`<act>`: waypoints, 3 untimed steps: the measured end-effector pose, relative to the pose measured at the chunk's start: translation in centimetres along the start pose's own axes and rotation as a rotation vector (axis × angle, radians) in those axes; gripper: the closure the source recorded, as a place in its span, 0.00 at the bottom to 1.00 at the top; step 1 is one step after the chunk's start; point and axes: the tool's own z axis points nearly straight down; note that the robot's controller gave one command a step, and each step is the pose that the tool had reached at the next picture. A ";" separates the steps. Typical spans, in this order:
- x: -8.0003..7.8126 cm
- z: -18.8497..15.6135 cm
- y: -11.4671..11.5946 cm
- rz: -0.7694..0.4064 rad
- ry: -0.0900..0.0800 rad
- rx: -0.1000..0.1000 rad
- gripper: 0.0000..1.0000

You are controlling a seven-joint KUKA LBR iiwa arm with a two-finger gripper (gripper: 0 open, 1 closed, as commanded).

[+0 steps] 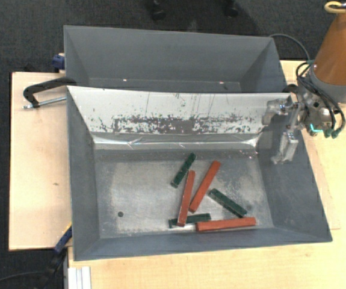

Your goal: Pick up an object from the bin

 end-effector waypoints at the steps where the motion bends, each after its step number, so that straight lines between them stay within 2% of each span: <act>1: 7.4 8.2 10.5 0.180 0.003 -0.003 0.00; 2: 7.0 11.1 9.4 0.409 -0.002 0.000 0.00; 3: 7.6 11.6 9.3 0.795 -0.003 -0.001 0.00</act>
Offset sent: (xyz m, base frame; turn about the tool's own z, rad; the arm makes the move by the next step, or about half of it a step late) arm -0.0723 0.1005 -0.0790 0.1852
